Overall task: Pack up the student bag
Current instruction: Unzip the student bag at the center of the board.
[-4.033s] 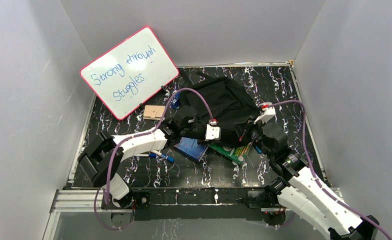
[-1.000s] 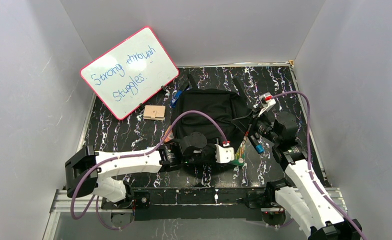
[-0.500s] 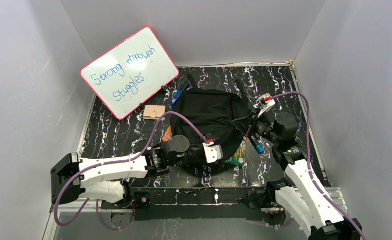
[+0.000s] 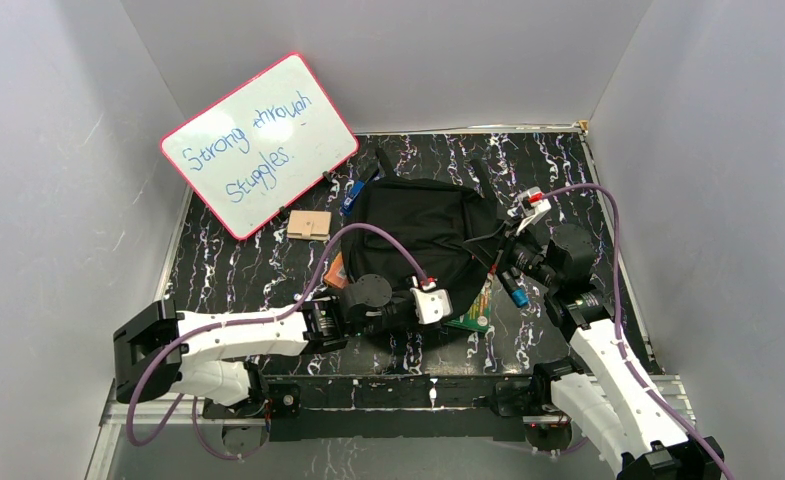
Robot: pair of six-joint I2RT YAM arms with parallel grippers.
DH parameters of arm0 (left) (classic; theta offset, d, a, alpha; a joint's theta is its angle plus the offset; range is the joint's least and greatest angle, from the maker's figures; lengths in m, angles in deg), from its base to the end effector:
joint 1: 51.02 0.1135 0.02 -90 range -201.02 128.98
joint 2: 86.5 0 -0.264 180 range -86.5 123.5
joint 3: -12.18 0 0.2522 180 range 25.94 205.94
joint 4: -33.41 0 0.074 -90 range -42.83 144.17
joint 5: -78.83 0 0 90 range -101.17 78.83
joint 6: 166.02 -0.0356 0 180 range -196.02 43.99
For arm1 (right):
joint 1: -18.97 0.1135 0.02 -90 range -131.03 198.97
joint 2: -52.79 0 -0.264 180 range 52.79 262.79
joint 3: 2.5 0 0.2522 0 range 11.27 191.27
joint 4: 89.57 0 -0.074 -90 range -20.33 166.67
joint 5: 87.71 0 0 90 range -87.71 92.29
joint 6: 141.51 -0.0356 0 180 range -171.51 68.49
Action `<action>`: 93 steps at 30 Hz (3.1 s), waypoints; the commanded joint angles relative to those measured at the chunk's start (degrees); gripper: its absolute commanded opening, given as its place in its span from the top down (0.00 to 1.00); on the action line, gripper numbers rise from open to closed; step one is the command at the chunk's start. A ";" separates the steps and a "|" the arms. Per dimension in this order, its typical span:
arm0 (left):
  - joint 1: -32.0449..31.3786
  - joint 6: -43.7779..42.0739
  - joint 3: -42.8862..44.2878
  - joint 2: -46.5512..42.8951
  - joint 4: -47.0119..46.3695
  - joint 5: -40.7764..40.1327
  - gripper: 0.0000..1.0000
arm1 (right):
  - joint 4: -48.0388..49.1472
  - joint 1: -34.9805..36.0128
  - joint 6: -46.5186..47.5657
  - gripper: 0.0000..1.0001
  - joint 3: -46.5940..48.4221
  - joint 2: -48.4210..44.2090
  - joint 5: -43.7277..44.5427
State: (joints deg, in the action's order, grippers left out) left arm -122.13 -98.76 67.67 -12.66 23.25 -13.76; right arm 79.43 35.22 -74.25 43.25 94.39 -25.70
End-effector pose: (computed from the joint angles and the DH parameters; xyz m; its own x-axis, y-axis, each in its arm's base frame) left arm 0.0968 -0.2780 0.2721 0.3172 0.2657 -0.9104 0.8762 0.2852 0.3885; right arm 0.1670 0.0661 0.2945 -0.3740 0.2465 -0.8940 -0.5962 0.6745 0.4354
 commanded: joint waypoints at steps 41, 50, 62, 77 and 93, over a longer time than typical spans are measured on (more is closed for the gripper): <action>-0.34 2.09 -3.86 -7.27 10.41 1.18 1.00 | 0.74 -0.48 1.47 1.00 8.87 25.93 52.33; -0.30 3.91 -2.98 -6.22 8.82 0.31 0.57 | 8.69 -0.82 6.13 1.00 8.35 24.08 45.12; -0.28 13.46 -2.05 -11.77 5.96 -11.70 0.17 | 8.88 -2.03 10.03 0.80 18.31 29.66 45.27; 16.00 31.26 2.82 -14.57 14.47 -12.01 0.08 | -25.75 -2.20 -11.63 0.21 24.43 19.13 37.24; 19.68 23.56 7.17 -8.46 19.10 -2.66 0.08 | -32.12 -2.19 -36.04 0.25 1.65 3.36 15.37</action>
State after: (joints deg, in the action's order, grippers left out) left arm -102.76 -72.55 72.70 -21.62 41.58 -19.45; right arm 45.07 33.23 -104.96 47.23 99.11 -5.74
